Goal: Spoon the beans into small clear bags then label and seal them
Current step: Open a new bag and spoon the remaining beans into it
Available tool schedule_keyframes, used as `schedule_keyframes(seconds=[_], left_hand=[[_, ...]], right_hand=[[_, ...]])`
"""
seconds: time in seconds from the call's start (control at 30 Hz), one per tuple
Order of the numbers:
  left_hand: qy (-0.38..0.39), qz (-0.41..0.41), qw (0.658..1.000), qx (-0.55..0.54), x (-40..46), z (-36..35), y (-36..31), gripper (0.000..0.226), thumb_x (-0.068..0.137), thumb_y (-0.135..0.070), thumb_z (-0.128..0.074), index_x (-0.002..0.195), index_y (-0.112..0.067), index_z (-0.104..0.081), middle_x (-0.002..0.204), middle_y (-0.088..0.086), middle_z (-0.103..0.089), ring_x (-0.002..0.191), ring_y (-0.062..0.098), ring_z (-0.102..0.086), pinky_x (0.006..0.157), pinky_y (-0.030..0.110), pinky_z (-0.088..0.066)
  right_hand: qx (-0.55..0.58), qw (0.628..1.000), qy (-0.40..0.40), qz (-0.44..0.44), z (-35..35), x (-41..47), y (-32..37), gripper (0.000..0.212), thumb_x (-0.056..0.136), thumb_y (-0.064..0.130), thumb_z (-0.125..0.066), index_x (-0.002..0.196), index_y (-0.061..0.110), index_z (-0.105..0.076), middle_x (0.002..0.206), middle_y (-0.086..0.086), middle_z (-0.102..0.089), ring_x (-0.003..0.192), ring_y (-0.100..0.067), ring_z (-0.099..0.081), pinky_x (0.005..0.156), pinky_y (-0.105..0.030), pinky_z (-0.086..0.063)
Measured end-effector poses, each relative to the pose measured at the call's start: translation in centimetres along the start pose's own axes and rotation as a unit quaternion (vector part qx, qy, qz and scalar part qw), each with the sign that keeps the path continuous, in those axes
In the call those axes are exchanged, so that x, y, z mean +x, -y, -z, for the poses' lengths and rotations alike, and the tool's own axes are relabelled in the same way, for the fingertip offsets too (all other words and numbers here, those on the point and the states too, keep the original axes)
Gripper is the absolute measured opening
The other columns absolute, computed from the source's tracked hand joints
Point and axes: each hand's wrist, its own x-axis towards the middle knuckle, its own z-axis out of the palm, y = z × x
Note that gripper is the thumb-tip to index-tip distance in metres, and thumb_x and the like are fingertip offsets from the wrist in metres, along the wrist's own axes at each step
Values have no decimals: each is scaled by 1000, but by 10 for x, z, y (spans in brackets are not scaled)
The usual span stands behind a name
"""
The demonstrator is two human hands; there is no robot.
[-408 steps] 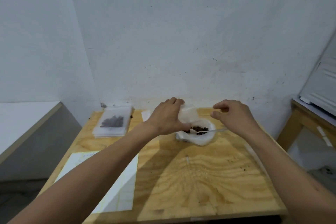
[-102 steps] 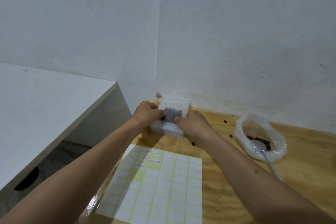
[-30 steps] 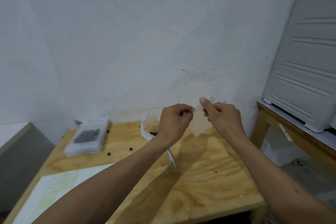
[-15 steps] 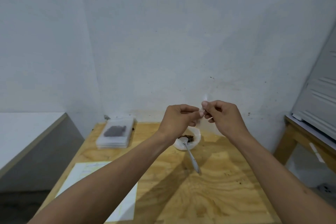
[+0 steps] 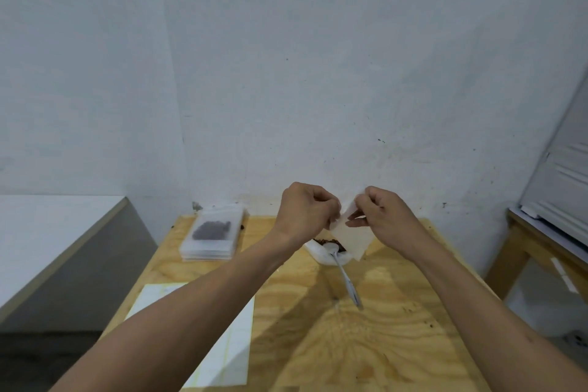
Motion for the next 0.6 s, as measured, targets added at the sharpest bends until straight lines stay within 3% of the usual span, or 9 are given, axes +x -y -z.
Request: schedule_keyframes(seconds=[0.13,0.33,0.4,0.5,0.6], left_hand=[[-36,-11,999,27,-7,-4,-5,17,78,2,-64,70,-5,-77,63,11,-73,59,31,-70,67,52,-62],[-97,-41,992,71,-4,-12,-11,21,80,-1,-60,69,-6,-77,62,8,-73,64,32,-71,62,45,-61],[-104,-65,987,100,-2,-14,-14,22,82,-1,-58,68,-5,-75,59,5,-70,54,23,-64,53,33,-55],[-93,-123,974,164,1,-13,-18,26,82,0,-55,57,-8,-62,47,4,-54,44,14,-36,47,23,-32],[-108,-161,961,199,5,-11,-18,23,78,1,-53,55,0,-56,46,11,-39,49,16,-23,49,28,-25]], right_hand=[[29,1000,6,4,-2,0,6,30,101,10,-47,91,-18,-55,93,-20,-75,85,-28,-78,90,-51,-60],[31,999,-20,8,-9,-4,18,28,100,6,-46,91,-19,-55,90,-19,-77,76,-21,-78,63,-19,-59],[10,999,-39,17,-9,1,21,27,97,6,-49,88,-18,-57,86,-15,-77,72,-19,-78,64,-26,-62],[-49,997,-47,26,-3,10,28,27,93,11,-52,85,-12,-63,81,-11,-77,67,-15,-77,80,-46,-63],[-102,993,-52,15,0,18,34,28,92,15,-52,89,-12,-62,88,-20,-76,62,-11,-76,69,-38,-55]])
